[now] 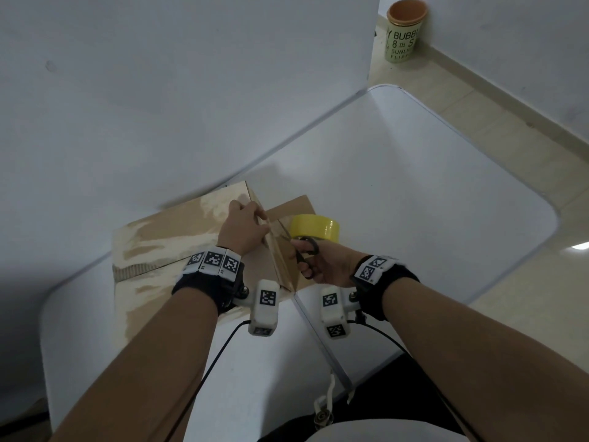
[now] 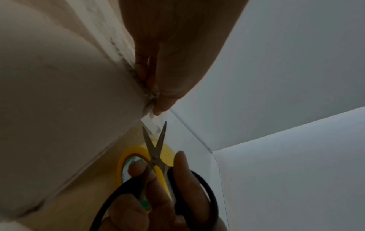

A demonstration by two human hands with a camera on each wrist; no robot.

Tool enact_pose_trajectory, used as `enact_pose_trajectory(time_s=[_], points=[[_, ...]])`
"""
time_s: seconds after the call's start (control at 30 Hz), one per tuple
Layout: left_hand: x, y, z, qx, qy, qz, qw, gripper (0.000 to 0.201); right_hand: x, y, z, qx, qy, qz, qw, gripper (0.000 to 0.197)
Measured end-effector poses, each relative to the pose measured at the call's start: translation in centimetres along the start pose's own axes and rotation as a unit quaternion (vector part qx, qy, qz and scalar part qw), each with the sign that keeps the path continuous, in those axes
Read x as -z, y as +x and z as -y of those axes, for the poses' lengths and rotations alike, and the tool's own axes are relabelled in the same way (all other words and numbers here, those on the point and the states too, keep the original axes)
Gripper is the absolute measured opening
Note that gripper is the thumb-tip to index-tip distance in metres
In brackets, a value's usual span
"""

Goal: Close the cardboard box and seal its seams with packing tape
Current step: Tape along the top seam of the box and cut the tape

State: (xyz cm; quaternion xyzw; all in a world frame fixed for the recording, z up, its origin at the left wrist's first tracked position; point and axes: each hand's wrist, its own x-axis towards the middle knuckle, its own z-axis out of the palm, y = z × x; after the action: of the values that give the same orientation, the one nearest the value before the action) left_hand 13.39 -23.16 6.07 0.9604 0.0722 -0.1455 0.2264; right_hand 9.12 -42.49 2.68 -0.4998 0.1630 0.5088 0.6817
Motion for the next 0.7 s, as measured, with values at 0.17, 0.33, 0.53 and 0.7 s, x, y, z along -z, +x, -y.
enact_pose_trajectory(time_s=[0.17,0.33,0.53,0.7], points=[[0.0,0.0,0.1,-0.001,-0.003,-0.002,1.0,0.026,0.1,0.3,-0.3,0.035,-0.025,-0.014,0.999,0.023],[0.0,0.0,0.1,-0.003,-0.002,-0.004,1.0,0.025,0.1,0.6,-0.4,0.08,-0.046,-0.031,0.995,0.018],[0.1,0.0,0.1,0.004,0.0,0.002,1.0,0.025,0.3,0.1,-0.3,0.054,-0.079,-0.02,0.995,0.023],[0.1,0.2,-0.1,0.009,-0.002,0.014,1.0,0.025,1.5,-2.1,1.9,0.004,-0.061,0.069,0.996,0.025]])
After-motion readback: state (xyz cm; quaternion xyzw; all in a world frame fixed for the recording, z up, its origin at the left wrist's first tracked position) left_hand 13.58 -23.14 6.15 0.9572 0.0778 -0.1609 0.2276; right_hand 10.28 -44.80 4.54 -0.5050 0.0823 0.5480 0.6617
